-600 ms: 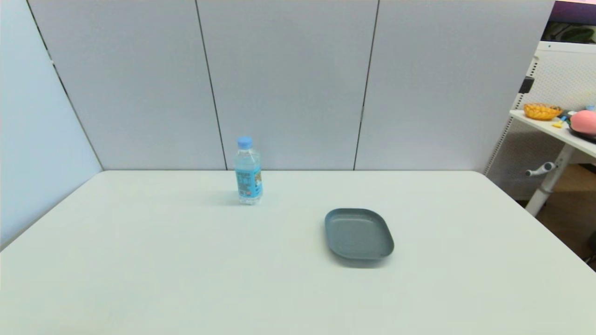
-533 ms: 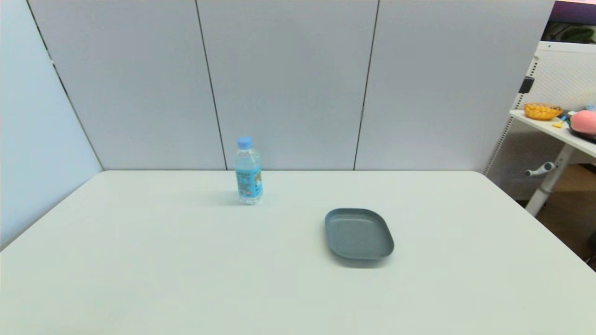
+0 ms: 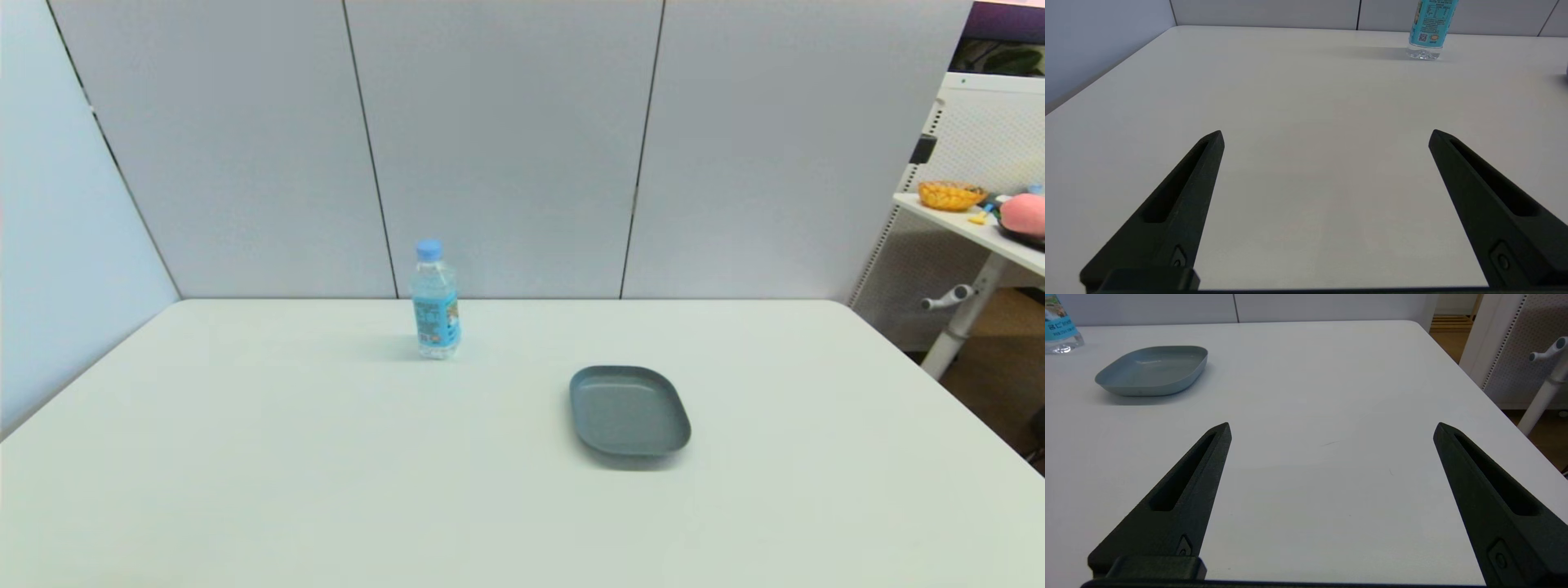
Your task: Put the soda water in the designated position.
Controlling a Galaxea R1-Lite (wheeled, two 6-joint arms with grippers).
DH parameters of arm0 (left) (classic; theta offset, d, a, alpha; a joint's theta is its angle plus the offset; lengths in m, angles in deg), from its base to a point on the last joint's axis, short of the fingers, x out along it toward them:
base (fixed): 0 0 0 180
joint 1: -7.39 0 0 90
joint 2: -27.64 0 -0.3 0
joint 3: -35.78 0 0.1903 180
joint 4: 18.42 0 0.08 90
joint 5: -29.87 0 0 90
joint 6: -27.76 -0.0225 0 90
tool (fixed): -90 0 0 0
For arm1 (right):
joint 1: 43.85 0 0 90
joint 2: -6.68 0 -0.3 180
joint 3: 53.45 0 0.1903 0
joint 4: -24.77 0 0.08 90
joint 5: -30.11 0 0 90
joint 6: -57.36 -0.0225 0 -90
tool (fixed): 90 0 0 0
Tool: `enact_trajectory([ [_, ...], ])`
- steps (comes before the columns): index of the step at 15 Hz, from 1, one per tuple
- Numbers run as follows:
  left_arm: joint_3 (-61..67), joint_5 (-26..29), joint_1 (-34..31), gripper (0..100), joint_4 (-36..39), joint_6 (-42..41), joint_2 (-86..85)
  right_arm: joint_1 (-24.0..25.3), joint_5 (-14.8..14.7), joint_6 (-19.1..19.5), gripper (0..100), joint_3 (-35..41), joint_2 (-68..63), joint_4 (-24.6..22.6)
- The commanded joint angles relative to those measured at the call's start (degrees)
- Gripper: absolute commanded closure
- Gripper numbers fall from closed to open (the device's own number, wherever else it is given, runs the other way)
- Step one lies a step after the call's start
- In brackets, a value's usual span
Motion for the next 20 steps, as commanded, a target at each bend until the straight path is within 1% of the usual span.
enact_trajectory([
  [1,0.0,0.0,0.0,0,0.1,0.0,0.1,0.0,0.0,0.0,0,0.0,-0.1,0.0],
  [9,-0.4,-0.1,0.0,0,0.1,-0.4,1.3,0.0,0.0,0.0,0,0.0,-0.1,0.0],
  [11,-7.5,1.9,0.1,0,0.3,-0.4,9.7,0.0,0.0,0.0,0,0.0,-0.1,0.0],
  [13,-13.7,6.2,1.8,0,1.1,-2.7,19.4,0.0,0.0,0.0,0,-0.1,-0.1,0.0],
  [15,-17.6,8.3,4.1,0,4.7,-6.2,29.8,0.0,0.0,0.0,0,0.0,-0.1,0.0],
  [18,-21.4,9.1,10.5,0,13.8,-8.0,45.4,0.0,0.0,0.0,0,0.0,-0.1,0.0],
  [20,-21.7,9.0,14.7,0,20.4,-7.9,53.7,0.0,0.0,0.0,0,0.0,-0.1,0.0],
])
